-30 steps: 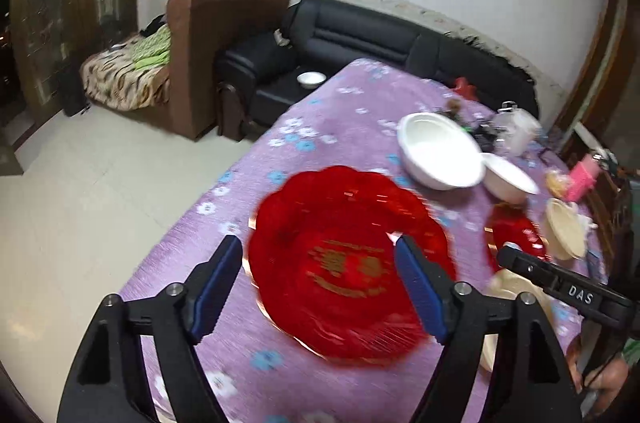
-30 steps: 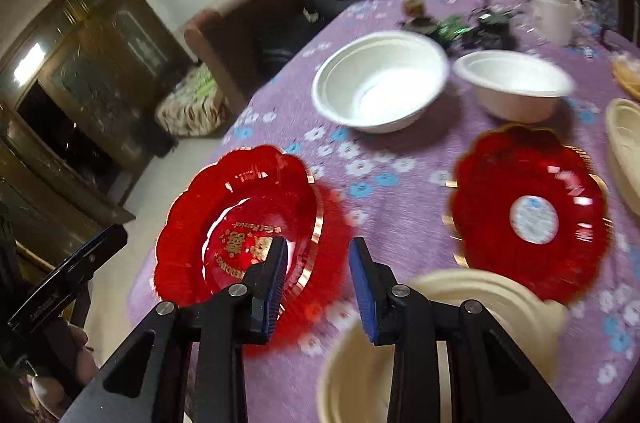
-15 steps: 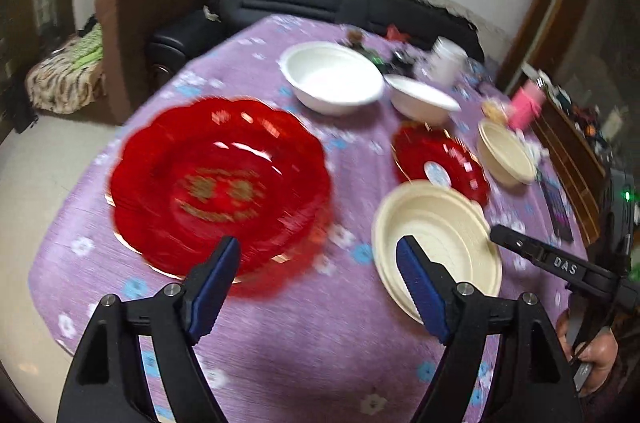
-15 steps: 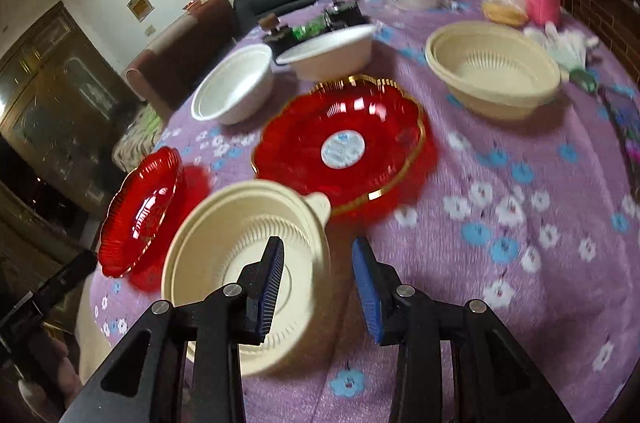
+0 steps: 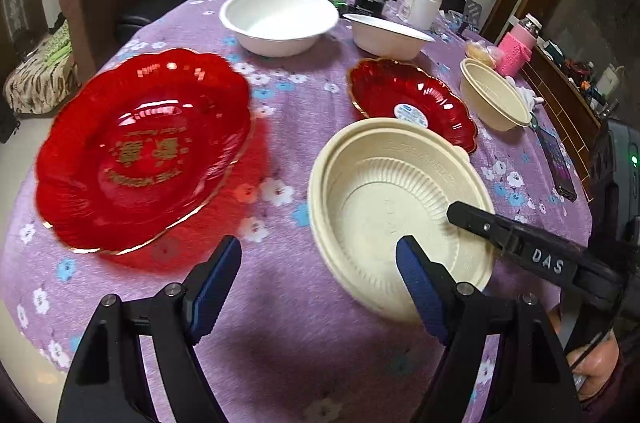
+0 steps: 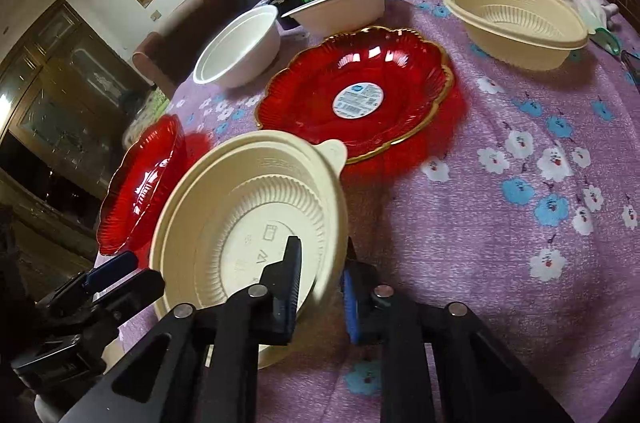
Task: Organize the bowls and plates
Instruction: 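Grasp the rim of the cream plastic bowl with the right gripper, then carry the cream bowl onto the large red plate and release it, then move the right gripper to the small labelled red plate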
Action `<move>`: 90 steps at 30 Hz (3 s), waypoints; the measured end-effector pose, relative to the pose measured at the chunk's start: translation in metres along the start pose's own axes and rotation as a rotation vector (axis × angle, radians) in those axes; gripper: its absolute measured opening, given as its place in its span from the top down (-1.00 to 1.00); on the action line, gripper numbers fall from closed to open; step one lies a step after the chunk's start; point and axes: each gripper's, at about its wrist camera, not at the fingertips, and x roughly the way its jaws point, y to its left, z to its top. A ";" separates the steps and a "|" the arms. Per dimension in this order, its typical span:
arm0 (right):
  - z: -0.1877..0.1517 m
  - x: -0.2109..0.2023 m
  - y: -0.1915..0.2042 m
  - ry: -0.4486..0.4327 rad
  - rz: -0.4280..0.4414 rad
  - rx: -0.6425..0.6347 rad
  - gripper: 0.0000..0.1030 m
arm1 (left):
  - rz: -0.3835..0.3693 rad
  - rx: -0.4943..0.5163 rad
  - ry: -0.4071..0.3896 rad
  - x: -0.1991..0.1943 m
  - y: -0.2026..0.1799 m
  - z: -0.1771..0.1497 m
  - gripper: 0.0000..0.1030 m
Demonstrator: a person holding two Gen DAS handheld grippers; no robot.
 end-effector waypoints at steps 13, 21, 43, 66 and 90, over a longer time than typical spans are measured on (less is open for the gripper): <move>-0.006 -0.020 -0.011 -0.031 0.012 0.002 0.66 | -0.048 0.014 0.071 0.027 -0.023 0.006 0.57; 0.003 -0.036 0.014 -0.085 0.032 -0.018 0.66 | -0.043 0.032 -0.045 -0.026 -0.014 0.015 0.56; 0.058 0.069 0.188 -0.009 0.095 -0.262 0.65 | 0.158 -0.241 -0.060 -0.017 0.165 0.055 0.55; 0.057 0.098 0.187 -0.061 0.048 -0.293 0.10 | 0.113 -0.310 -0.162 -0.040 0.163 0.044 -0.38; 0.030 -0.011 0.081 -0.257 -0.028 -0.188 -0.22 | 0.084 -0.088 -0.206 -0.066 0.037 0.027 -0.51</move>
